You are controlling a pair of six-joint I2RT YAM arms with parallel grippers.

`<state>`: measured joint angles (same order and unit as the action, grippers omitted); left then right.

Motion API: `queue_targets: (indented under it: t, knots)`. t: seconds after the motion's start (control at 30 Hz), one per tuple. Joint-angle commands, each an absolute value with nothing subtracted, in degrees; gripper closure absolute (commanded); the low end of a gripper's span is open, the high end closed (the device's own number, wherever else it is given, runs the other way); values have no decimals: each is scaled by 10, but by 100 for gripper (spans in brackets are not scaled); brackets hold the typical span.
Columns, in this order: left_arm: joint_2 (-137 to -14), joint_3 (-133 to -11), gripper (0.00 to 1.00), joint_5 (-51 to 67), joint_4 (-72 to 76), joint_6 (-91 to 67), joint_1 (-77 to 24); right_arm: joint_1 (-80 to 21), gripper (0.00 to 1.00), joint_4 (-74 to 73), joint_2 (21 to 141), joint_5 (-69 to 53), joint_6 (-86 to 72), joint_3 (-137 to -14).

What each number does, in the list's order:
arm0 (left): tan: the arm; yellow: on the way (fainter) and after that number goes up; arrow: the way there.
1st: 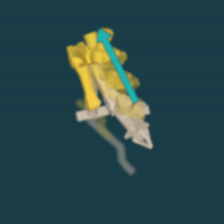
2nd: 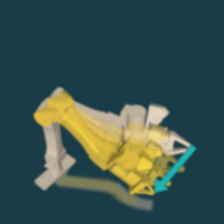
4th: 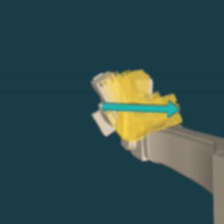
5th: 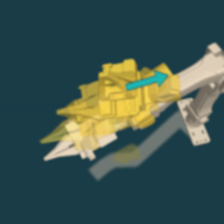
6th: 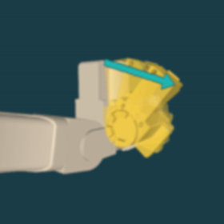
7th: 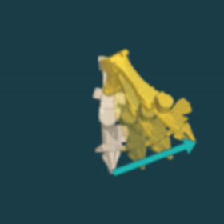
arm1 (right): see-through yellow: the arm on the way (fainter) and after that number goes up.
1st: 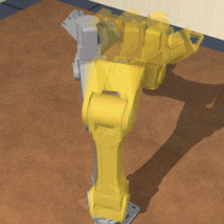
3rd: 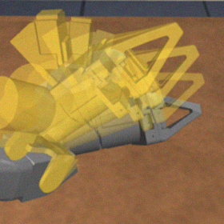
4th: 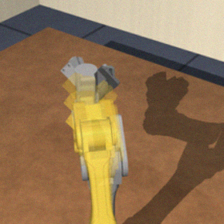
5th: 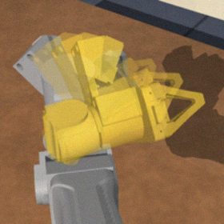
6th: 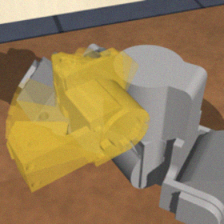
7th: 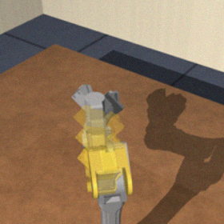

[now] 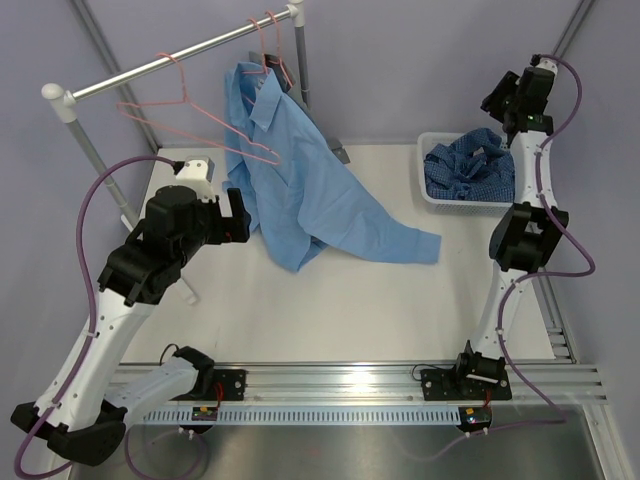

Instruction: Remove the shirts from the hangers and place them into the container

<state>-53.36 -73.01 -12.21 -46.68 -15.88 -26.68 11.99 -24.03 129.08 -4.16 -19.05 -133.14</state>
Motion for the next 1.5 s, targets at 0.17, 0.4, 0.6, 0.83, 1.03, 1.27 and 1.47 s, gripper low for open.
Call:
queue_targets:
  t: [0.17,0.4,0.6,0.83,1.03,1.27,1.47]
  knots:
    - [-519,-737,1,-130,-446,-156,-265,117,46,-185,1420,-31,-157,-1399]
    - [-512,-729,1,-127,-446,-159,-265,117,47,-221,1395,-5,-168,-1319]
    - [-509,-722,1,-122,-446,-158,-265,118,47,-286,1368,19,-176,-1287]
    - [-503,-724,1,-114,-446,-163,-265,124,47,-364,1411,16,-207,-1333]
    - [-497,-735,1,-109,-446,-163,-265,124,46,-353,1301,-15,-172,-1309]
    - [-497,-756,1,-111,-446,-166,-265,91,33,-384,1109,-71,-88,-1282]
    - [-503,-771,1,-132,-446,-160,-265,-30,27,-389,933,-141,-21,-1187]
